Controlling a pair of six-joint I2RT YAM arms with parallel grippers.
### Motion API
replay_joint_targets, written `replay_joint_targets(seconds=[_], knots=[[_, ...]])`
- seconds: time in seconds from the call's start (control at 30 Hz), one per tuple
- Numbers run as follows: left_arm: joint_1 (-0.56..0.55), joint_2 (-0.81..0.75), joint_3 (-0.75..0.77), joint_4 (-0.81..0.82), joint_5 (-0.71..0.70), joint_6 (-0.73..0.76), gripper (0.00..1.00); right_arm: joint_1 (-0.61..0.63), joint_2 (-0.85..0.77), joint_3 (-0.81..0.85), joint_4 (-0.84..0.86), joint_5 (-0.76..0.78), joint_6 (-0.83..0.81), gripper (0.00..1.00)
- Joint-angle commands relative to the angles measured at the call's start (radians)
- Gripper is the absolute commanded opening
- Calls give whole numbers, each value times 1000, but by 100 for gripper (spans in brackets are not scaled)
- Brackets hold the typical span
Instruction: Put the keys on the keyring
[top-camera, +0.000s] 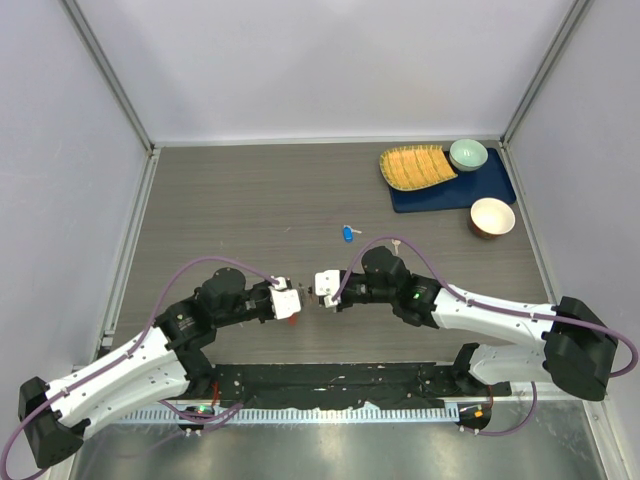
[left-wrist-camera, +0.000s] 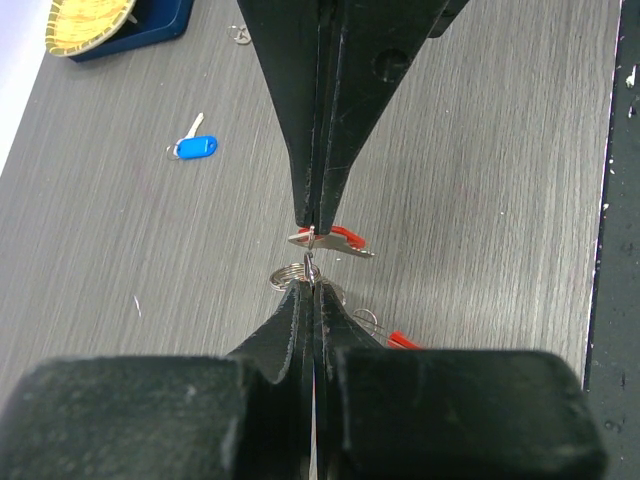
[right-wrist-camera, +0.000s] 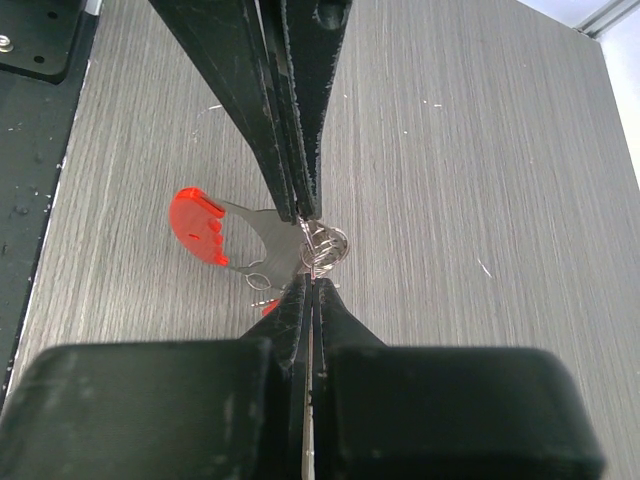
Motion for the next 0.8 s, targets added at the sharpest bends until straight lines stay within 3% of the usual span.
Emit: replay_joint_targets(seconds=[0.0,0.77], knots=[[-3,4,43,35,15,-11,0,6,-9,20,69,19,-5,1],[-3,15,44,35,12,-8,0,5,-3,21,58,-15,-2,1]])
